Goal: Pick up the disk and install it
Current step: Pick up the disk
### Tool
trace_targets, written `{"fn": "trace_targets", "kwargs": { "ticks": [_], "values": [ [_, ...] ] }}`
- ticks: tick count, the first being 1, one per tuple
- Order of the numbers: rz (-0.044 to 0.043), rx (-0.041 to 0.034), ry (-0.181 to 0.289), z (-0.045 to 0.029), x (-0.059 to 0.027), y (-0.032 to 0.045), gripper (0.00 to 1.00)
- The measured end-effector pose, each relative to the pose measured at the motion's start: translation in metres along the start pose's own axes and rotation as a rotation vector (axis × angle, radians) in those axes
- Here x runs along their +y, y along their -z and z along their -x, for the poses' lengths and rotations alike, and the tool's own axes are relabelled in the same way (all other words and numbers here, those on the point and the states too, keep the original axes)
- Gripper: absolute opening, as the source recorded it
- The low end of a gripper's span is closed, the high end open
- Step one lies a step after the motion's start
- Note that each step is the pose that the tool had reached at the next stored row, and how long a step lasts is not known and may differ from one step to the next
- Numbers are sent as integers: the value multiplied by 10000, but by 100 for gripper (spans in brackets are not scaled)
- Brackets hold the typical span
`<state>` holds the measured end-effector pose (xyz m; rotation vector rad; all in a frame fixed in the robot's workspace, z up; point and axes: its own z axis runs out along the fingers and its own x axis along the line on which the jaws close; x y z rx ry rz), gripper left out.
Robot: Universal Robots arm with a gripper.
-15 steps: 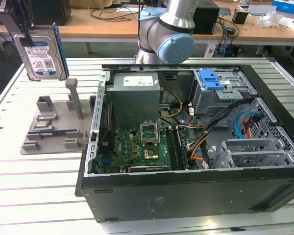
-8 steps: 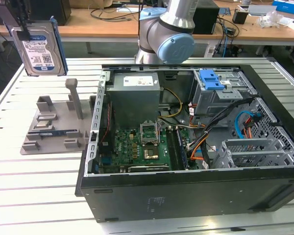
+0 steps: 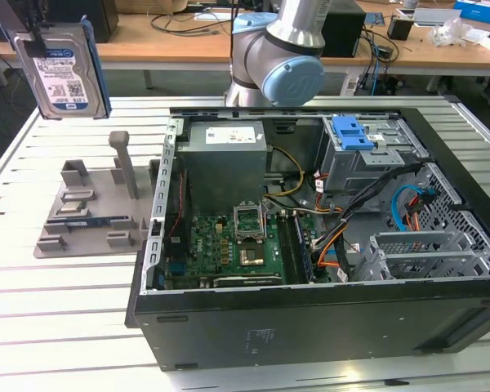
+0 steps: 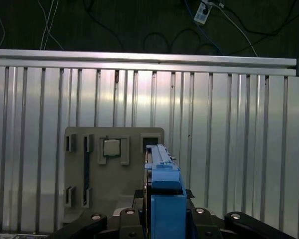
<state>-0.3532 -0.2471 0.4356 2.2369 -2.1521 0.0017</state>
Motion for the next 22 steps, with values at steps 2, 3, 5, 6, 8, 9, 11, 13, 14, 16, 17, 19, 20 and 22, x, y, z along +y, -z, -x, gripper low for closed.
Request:
{"fn": "trace_targets", "kwargs": {
  "ticks": [2, 3, 5, 6, 8, 9, 11, 13, 14, 16, 17, 19, 20, 22],
  "values": [
    [-1, 0, 0, 3, 1, 57, 37],
    [-1, 0, 0, 3, 2, 74, 37],
    [-1, -1, 0, 4, 3, 113, 37],
    [-1, 0, 0, 4, 4, 145, 37],
    [-1, 0, 0, 4, 5, 188, 37],
    [-2, 0, 0, 4, 5, 221, 37],
    [-1, 0, 0, 3, 7, 278, 37],
    [0, 0, -2, 2, 11, 435, 37],
    [-2, 0, -1, 3, 13, 493, 37],
    [-1, 0, 0, 3, 15, 587, 37],
    [-1, 0, 0, 3, 15, 627, 37],
    [-1, 0, 0, 2, 17, 694, 37],
    [-2, -1, -1, 2, 17, 693, 37],
    [-2, 0, 0, 2, 17, 693, 37]
  ]
}}
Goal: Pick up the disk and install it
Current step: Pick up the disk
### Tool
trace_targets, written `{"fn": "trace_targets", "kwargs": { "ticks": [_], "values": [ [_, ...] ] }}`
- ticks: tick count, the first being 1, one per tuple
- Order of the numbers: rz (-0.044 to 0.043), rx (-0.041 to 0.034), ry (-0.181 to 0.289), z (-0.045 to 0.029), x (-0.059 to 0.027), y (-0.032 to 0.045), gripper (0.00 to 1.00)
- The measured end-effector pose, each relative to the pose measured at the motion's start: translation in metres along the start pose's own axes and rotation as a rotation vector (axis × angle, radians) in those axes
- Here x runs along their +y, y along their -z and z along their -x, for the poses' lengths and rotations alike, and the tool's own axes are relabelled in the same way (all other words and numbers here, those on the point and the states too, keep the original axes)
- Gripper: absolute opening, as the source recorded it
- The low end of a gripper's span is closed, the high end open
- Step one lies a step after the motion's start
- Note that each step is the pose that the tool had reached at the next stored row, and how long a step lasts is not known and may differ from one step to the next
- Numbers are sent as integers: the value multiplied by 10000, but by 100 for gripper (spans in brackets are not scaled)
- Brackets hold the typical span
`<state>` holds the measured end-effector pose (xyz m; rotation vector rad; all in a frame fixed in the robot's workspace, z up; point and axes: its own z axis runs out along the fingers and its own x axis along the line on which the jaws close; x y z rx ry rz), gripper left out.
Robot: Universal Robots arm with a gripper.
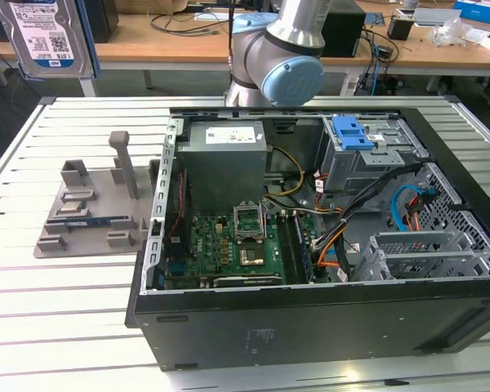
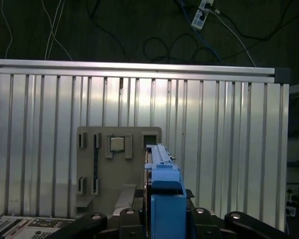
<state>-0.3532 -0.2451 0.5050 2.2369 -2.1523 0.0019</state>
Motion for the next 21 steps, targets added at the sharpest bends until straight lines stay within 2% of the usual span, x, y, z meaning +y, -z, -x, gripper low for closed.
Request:
{"fn": "trace_targets", "kwargs": {
  "ticks": [4, 6, 13, 18, 21],
  "values": [
    [0, 0, 0, -1, -16, 1, 37],
    [1, 0, 0, -4, -94, 3, 37],
    [1, -1, 0, -10, -258, 7, 37],
    [2, -1, 0, -18, -458, 12, 37],
    [5, -1, 1, -21, -544, 14, 37]
  ]
}}
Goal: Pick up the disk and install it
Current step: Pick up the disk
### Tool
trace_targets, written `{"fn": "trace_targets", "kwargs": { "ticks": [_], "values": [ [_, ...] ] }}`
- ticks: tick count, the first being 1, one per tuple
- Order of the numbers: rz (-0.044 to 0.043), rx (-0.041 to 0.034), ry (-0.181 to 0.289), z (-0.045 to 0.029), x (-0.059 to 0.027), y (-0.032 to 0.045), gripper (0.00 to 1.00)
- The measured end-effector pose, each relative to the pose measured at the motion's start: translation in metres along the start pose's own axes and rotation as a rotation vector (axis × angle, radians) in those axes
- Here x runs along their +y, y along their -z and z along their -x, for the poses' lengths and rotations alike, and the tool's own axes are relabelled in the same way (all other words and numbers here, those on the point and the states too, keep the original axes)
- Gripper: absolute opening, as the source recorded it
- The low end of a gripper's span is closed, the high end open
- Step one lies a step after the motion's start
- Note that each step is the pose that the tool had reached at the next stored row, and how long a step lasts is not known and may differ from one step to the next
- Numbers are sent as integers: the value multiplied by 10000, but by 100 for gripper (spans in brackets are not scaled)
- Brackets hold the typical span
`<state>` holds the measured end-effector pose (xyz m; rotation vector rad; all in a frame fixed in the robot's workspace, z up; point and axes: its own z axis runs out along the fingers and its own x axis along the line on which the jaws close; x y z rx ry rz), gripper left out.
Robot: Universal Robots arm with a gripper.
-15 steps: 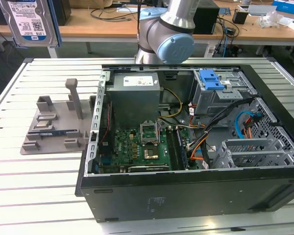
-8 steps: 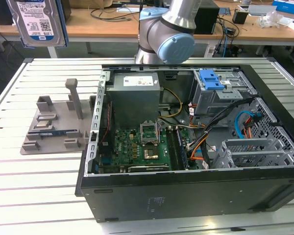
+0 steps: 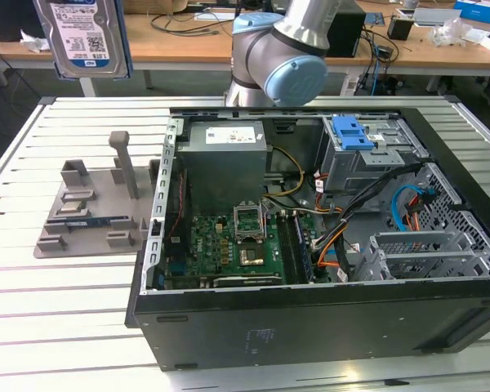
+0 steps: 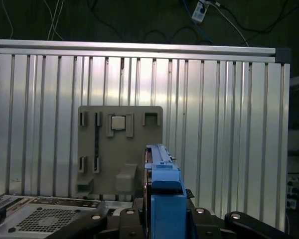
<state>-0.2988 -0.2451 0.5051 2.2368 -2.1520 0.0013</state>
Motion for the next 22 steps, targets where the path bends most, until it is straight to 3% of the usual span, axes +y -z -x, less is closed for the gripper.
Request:
{"fn": "trace_targets", "kwargs": {
  "ticks": [8, 10, 22],
  "values": [
    [5, 0, -1, -10, -269, 7, 37],
    [8, 0, -1, -15, -392, 10, 37],
    [14, -1, 0, -31, -786, 20, 37]
  ]
}}
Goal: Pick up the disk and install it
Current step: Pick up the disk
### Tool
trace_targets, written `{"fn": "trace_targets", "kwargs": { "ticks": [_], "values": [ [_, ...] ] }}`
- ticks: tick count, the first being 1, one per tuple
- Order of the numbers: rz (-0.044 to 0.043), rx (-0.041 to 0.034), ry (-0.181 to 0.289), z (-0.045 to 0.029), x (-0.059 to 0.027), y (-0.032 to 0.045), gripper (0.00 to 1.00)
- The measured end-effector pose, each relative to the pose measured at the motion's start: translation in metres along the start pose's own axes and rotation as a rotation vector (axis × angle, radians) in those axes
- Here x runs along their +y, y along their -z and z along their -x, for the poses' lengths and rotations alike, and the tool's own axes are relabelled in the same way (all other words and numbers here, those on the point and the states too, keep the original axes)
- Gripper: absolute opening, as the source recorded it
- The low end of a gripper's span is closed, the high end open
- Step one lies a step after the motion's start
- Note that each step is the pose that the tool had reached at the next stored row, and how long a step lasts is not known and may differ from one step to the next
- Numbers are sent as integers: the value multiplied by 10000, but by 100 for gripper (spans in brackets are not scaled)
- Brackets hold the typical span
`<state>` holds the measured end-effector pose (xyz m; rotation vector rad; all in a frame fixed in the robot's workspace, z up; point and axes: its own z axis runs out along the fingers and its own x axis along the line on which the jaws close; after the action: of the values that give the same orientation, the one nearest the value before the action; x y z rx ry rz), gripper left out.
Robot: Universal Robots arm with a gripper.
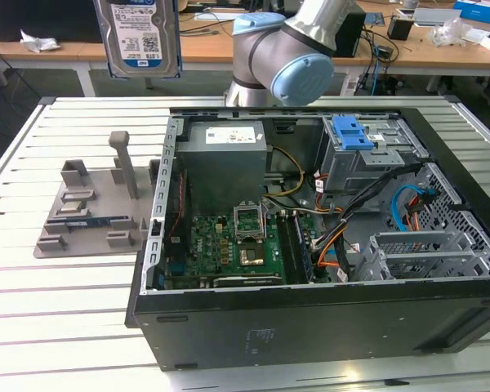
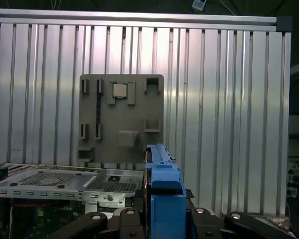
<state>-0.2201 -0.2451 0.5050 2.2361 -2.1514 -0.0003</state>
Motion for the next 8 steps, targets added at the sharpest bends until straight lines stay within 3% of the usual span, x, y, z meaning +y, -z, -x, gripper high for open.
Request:
{"fn": "trace_targets", "kwargs": {
  "ticks": [8],
  "values": [
    [0, 0, -1, -6, -165, 4, 37]
  ]
}}
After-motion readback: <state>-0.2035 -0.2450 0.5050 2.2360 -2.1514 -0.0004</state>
